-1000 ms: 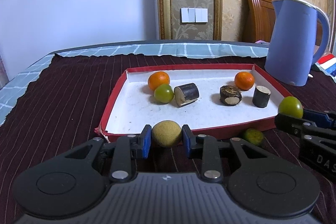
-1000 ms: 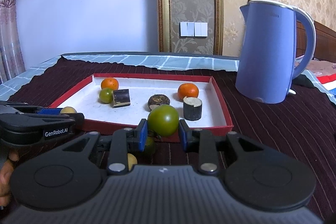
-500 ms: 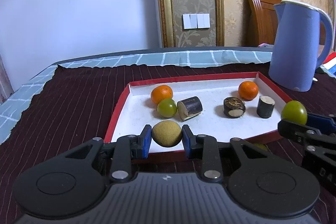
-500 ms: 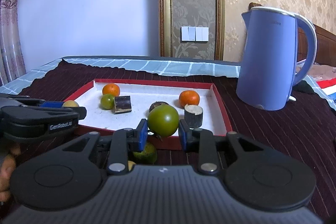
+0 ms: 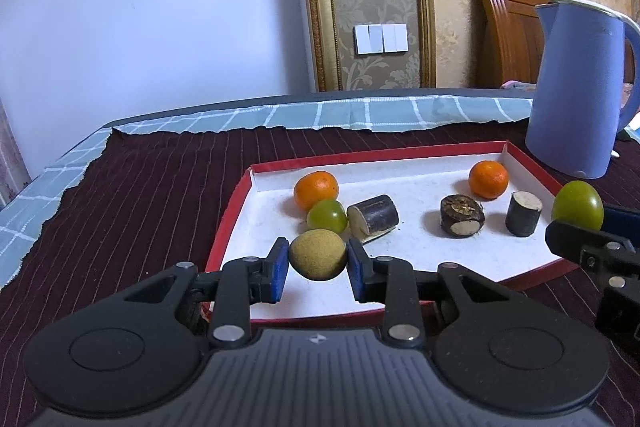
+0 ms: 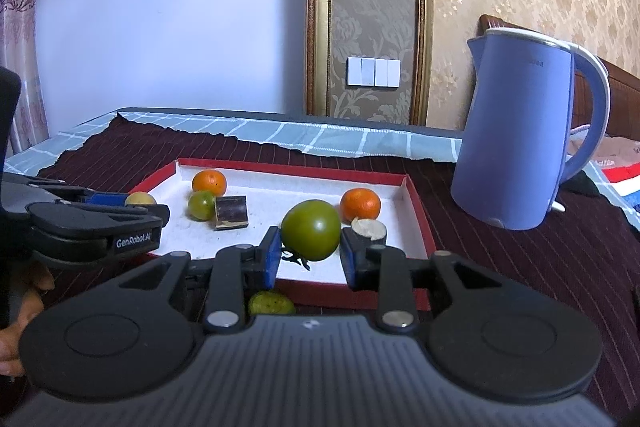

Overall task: Organize fruits
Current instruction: 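Carry the yellow fruit over the tray with the left gripper while the right carries the lime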

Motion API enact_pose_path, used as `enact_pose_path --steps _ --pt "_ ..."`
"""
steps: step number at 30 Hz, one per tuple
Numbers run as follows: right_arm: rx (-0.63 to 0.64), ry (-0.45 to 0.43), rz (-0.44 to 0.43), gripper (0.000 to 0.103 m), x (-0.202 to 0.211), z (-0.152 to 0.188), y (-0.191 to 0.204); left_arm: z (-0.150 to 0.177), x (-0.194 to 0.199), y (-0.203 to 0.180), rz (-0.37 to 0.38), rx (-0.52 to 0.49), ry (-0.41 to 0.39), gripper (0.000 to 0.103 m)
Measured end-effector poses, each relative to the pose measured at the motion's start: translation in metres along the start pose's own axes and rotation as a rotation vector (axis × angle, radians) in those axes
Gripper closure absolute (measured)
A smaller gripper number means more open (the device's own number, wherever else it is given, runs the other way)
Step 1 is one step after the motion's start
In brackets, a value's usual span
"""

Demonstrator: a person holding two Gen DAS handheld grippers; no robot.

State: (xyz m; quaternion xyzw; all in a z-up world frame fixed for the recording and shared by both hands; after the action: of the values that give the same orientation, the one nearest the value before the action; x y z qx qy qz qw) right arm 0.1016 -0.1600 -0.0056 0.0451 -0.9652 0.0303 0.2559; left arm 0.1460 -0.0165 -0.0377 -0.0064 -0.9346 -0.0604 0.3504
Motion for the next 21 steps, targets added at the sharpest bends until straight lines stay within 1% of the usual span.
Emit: enact_pose_path --steps 21 --pt "0.037 0.033 0.014 0.074 -0.032 -0.03 -0.003 -0.031 -0.033 -0.002 -0.03 -0.017 0.023 0.073"
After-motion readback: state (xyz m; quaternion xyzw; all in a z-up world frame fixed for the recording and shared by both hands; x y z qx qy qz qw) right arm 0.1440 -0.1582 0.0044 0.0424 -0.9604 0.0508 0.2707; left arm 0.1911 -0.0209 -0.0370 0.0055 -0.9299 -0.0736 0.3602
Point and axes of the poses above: each gripper's, at about its wrist camera, not at the fingertips, and x roughly against the way its jaws point, y to its left, z to its underside, the point moved 10 cm from there along -x, roughly the way its jaws point, and after that the axes turned 11 degrees about y, right-handed, at the moved point
